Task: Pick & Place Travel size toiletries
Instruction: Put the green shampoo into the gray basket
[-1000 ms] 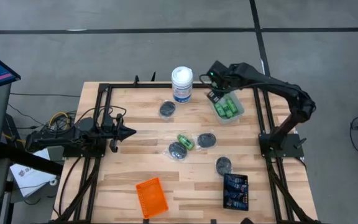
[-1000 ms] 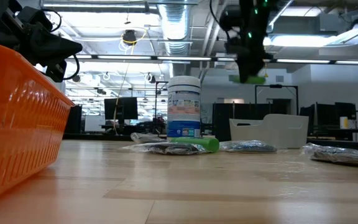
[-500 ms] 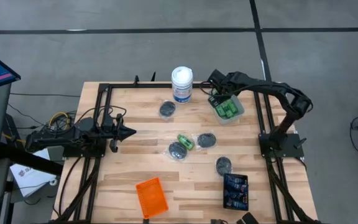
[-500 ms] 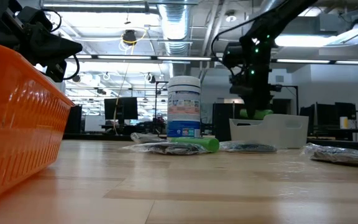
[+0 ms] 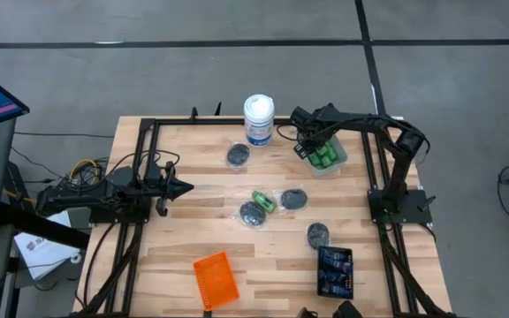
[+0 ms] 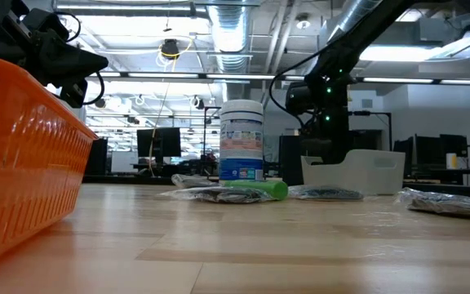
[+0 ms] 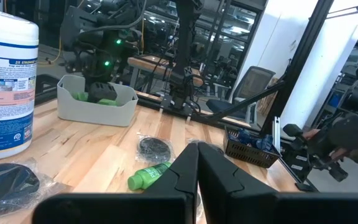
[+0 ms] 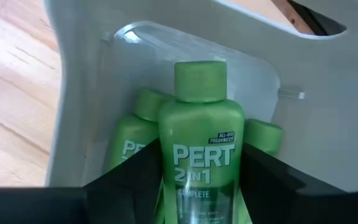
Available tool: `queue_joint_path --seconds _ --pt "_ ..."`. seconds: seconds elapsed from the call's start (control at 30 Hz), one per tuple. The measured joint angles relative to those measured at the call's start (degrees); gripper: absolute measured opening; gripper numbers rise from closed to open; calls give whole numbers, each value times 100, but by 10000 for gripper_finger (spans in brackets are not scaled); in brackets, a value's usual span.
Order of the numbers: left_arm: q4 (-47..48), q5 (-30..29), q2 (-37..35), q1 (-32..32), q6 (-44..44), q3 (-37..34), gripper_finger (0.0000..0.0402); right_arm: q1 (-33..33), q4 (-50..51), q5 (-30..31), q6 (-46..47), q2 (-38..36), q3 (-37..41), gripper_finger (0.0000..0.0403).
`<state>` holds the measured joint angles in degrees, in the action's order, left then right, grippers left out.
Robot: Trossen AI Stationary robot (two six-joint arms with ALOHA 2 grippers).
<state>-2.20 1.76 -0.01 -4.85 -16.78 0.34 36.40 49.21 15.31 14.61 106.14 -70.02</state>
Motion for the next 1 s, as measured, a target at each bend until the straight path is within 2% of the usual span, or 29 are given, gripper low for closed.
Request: queue_joint_path --seconds 0.27,0.5,0.63,0.77,1.0 --pt "2 0 0 0 0 0 1 -38 110 20 -1 -34 -105 220" --pt "0 0 0 0 0 0 1 -434 995 24 -188 -131 -1072 241" --pt "0 0 0 -1 0 0 1 -964 1294 -23 -77 -312 -1696 239" --pt "-9 0 0 -1 0 0 1 -1747 1108 -26 105 -436 -2180 239" --pt "-36 0 0 0 0 0 1 -3070 -17 -26 355 -367 -2337 238"
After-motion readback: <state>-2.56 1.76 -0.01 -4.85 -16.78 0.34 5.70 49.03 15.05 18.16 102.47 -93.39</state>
